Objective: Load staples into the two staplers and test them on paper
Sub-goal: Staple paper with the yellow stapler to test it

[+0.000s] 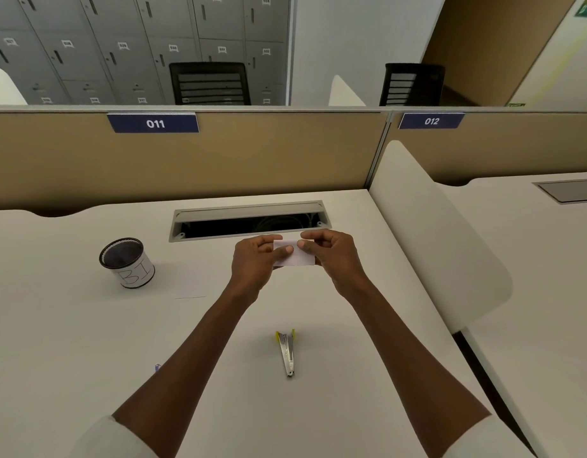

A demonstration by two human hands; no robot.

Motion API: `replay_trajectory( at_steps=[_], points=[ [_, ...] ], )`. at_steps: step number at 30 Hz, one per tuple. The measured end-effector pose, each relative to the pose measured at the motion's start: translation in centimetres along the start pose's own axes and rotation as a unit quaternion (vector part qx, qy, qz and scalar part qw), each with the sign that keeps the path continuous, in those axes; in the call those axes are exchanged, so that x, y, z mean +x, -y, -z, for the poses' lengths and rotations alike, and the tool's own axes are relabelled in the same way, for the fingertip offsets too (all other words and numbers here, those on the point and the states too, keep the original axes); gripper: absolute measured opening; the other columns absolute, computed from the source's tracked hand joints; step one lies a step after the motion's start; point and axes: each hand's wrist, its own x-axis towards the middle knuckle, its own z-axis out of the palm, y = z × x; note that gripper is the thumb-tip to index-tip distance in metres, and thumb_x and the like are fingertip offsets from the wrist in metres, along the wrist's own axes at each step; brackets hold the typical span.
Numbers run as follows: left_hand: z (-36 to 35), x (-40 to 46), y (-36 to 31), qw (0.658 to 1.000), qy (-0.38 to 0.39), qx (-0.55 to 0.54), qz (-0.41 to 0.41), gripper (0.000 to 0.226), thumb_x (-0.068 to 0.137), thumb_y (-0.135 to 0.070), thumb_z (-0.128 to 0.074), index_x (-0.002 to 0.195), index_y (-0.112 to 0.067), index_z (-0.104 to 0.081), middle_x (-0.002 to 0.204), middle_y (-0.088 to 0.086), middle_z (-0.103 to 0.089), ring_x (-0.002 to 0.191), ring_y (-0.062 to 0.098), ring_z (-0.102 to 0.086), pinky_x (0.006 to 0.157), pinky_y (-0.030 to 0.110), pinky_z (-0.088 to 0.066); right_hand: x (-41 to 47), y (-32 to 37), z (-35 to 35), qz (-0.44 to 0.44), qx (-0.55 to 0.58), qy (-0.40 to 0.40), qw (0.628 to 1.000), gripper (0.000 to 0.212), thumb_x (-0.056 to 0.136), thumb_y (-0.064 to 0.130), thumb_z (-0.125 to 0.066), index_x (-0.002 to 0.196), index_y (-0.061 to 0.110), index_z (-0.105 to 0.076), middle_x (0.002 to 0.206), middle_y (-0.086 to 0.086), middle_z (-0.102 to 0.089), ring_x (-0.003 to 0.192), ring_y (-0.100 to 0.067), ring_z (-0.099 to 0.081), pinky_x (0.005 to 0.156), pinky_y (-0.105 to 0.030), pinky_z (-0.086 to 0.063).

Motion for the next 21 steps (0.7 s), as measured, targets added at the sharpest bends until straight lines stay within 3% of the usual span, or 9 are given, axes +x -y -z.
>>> replay_trajectory(
  at_steps=[6,9,11,17,21],
  points=[
    [-0.20,0.01,0.22,1.000,0.003,0.023,0.001,0.040,0.077,-0.014,-0.081,0.113,-0.003,-0.068,0.097,0.012,-0.073,0.086,0.023,-0.072,0.072,0.025,-0.059,-0.22,0.04,-0.63,0.000,0.007,-0.016,1.000,0.014,0.079,0.014,-0.078,0.089,0.022,-0.074,0.086,0.008,-0.073,0.077,-0.007,-0.068,0.066,-0.016,-0.053],
    [-0.08,0.06,0.29,1.000,0.011,0.026,0.006,0.042,0.076,-0.014,-0.081,0.115,-0.003,-0.068,0.102,0.013,-0.072,0.090,0.027,-0.071,0.078,0.033,-0.060,-0.32,0.05,-0.69,0.003,0.007,-0.017,1.000,0.015,0.078,0.013,-0.078,0.082,0.027,-0.073,0.081,0.012,-0.073,0.072,-0.002,-0.069,0.064,-0.014,-0.053],
    [0.05,0.01,0.29,1.000,0.022,0.011,0.011,0.043,0.077,-0.015,-0.081,0.116,-0.005,-0.067,0.102,0.013,-0.074,0.094,0.029,-0.071,0.085,0.041,-0.059,-0.32,-0.02,-0.63,0.006,0.007,-0.014,1.000,0.014,0.079,0.013,-0.078,0.082,0.027,-0.074,0.081,0.011,-0.073,0.073,-0.004,-0.069,0.065,-0.015,-0.054],
    [-0.06,0.09,0.22,1.000,0.015,-0.010,0.013,0.036,0.080,-0.020,-0.079,0.112,-0.011,-0.067,0.093,0.005,-0.076,0.090,0.022,-0.073,0.086,0.044,-0.059,-0.08,-0.14,-0.34,0.017,-0.003,0.000,1.000,0.014,0.080,0.013,-0.078,0.089,0.022,-0.074,0.089,0.005,-0.074,0.084,-0.012,-0.069,0.073,-0.022,-0.057],
    [-0.25,0.37,0.39,1.000,0.006,0.014,0.007,0.032,0.079,-0.024,-0.080,0.106,-0.022,-0.063,0.087,-0.003,-0.076,0.089,0.019,-0.072,0.088,0.048,-0.057,0.13,-0.15,-0.18,0.010,0.009,0.012,1.000,0.019,0.079,0.009,-0.078,0.095,0.017,-0.073,0.090,0.002,-0.074,0.081,-0.010,-0.070,0.070,-0.017,-0.055]
  ],
)
